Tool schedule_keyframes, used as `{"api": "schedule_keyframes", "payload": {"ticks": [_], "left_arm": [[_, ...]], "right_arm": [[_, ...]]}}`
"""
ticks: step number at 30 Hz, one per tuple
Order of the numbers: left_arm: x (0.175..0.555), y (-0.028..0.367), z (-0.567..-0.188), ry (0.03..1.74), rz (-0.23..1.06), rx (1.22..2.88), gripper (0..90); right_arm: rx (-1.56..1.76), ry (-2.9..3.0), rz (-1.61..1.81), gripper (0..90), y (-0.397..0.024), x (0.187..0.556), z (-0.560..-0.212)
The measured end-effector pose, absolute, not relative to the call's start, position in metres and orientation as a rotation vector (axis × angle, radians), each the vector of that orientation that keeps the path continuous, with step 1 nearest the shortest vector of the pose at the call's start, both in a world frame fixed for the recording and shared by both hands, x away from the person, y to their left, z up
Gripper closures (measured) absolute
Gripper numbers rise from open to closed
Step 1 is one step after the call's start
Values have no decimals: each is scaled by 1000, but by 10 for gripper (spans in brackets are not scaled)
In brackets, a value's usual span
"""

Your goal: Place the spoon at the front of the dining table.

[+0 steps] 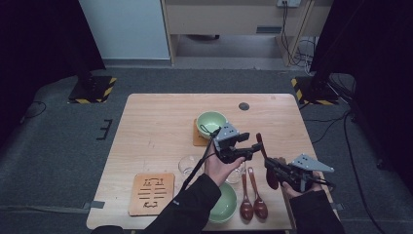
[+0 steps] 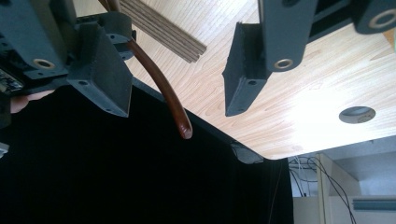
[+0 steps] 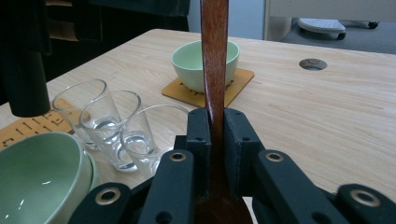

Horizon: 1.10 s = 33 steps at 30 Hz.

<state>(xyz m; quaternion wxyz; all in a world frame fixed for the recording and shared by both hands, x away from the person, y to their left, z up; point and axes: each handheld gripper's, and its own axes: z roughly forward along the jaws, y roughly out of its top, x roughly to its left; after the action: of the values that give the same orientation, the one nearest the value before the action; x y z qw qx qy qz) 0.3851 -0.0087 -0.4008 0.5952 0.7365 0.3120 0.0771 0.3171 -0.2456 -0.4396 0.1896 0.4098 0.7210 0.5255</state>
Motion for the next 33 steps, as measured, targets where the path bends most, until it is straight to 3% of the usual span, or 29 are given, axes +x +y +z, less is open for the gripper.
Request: {"api": "schedule_keyframes", "payload": {"ticks": [33], "left_arm": [[385, -23, -404, 745, 121, 1722, 656]], "right_arm": [[1090, 2045, 1504, 813, -240, 315, -437]]}}
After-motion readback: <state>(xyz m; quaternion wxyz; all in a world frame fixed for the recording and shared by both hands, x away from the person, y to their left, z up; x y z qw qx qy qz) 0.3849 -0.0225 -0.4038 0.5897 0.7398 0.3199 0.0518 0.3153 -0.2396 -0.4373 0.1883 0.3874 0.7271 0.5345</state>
